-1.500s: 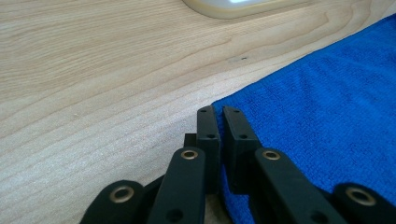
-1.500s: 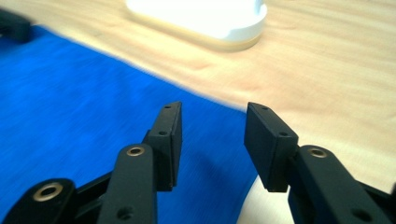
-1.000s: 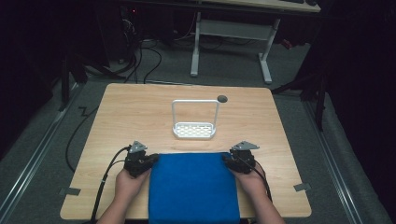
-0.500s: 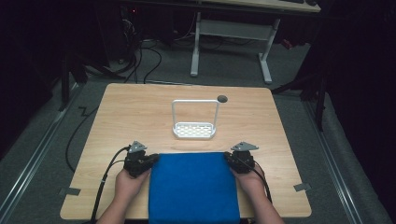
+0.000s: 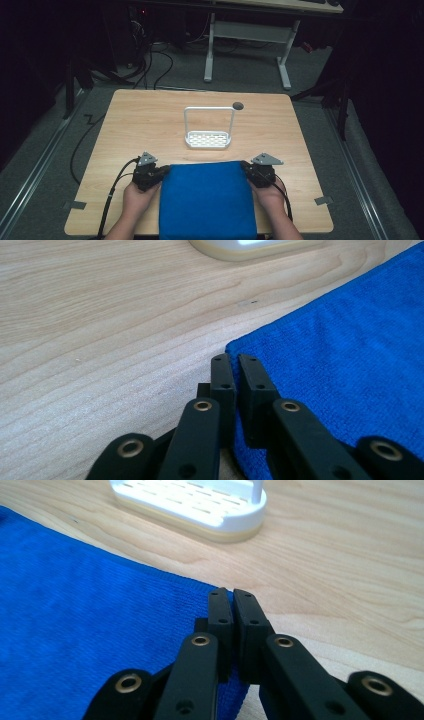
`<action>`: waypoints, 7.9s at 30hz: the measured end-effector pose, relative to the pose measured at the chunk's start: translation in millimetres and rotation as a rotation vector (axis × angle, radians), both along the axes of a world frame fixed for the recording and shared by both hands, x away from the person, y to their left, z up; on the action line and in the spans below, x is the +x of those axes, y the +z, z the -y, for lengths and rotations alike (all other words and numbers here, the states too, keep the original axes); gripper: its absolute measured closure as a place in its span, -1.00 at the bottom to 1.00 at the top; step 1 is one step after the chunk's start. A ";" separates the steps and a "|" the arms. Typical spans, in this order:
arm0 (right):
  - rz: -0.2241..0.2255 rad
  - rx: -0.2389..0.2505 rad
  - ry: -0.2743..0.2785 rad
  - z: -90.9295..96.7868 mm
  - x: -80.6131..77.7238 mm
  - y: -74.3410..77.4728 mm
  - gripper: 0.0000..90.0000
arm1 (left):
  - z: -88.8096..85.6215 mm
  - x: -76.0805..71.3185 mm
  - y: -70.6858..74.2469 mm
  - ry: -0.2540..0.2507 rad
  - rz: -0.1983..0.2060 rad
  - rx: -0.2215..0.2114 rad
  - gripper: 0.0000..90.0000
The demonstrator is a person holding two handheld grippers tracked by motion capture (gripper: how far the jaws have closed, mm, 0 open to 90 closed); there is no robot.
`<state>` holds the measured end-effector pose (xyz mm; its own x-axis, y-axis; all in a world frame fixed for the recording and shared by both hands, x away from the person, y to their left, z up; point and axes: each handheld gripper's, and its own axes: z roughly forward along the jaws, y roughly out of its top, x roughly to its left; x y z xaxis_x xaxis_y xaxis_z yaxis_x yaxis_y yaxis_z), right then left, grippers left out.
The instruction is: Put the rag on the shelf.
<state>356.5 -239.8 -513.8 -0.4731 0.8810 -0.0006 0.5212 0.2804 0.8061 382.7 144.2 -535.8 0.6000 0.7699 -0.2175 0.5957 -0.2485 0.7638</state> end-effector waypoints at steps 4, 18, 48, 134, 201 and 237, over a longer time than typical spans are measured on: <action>0.034 -0.016 0.010 -1.5 -6.1 3.4 0.96 | -0.2 -1.8 0.4 -0.010 0.022 -0.002 0.94; 0.161 0.080 0.000 -0.1 -21.9 24.1 0.96 | -7.4 -16.5 21.6 0.031 0.137 -0.083 0.95; 0.374 0.158 -0.002 -13.2 -31.9 95.5 0.96 | -18.2 -36.4 105.0 0.075 0.366 -0.235 0.96; 0.431 0.161 -0.126 3.7 152.6 204.1 0.97 | 11.0 156.8 217.8 0.167 0.474 -0.086 0.96; 0.048 0.108 -0.081 9.7 136.6 25.1 0.95 | 52.2 151.9 26.1 0.007 -0.014 -0.041 0.92; 0.104 0.112 -0.133 37.0 124.7 58.9 0.41 | -7.4 123.4 66.4 0.150 0.121 -0.031 0.42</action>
